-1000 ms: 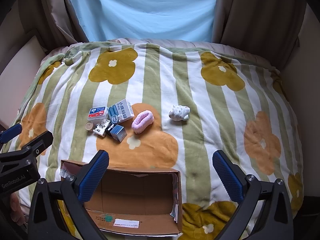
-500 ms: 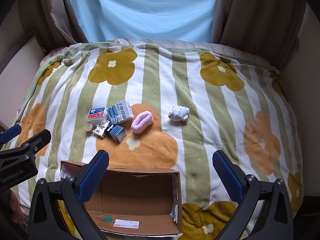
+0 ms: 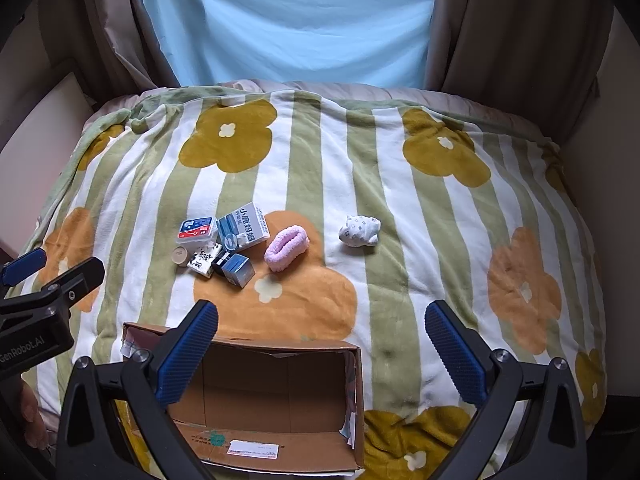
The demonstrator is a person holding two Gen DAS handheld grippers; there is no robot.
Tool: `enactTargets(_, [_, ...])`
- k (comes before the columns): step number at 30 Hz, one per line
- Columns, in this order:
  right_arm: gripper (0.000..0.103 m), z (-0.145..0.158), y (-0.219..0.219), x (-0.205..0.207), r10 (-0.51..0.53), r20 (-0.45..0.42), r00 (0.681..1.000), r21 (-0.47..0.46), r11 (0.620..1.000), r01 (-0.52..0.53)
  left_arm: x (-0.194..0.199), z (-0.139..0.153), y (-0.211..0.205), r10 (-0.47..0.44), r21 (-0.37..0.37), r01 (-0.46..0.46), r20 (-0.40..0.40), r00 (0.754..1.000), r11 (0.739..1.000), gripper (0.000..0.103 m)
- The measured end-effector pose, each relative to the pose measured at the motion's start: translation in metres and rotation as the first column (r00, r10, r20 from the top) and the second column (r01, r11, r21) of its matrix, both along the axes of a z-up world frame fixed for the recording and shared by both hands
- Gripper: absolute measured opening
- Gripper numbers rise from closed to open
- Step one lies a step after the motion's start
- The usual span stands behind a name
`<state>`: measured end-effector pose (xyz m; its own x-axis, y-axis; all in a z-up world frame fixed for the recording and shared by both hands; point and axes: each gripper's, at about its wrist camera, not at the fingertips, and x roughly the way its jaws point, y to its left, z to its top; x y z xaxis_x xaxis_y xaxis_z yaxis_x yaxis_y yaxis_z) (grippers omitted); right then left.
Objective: Organize objects
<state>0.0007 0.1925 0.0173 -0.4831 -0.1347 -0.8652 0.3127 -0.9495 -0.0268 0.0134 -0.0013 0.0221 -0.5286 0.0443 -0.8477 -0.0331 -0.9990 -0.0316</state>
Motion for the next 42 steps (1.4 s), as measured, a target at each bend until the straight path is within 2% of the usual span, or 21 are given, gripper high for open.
enactTargets(15, [0.103,0.001,-0.001,0.002,0.002,-0.005,1.000,0.000,1.000,-0.002,0.002,0.008,-0.002,0.004,0.020,-0.003,-0.030,1.000,1.000,0.103])
enactTargets(38, [0.103,0.010,-0.004,0.002,0.005,-0.018,1.000,-0.011,1.000,-0.005,0.009,0.009,0.001,-0.004,0.036,0.005,-0.026,1.000,0.999,0.103])
enactTargets(42, [0.102,0.013,-0.003,0.003,0.003,-0.023,1.000,-0.020,1.000,-0.003,0.015,0.013,-0.003,-0.022,0.094,0.025,-0.032,0.999,0.995,0.103])
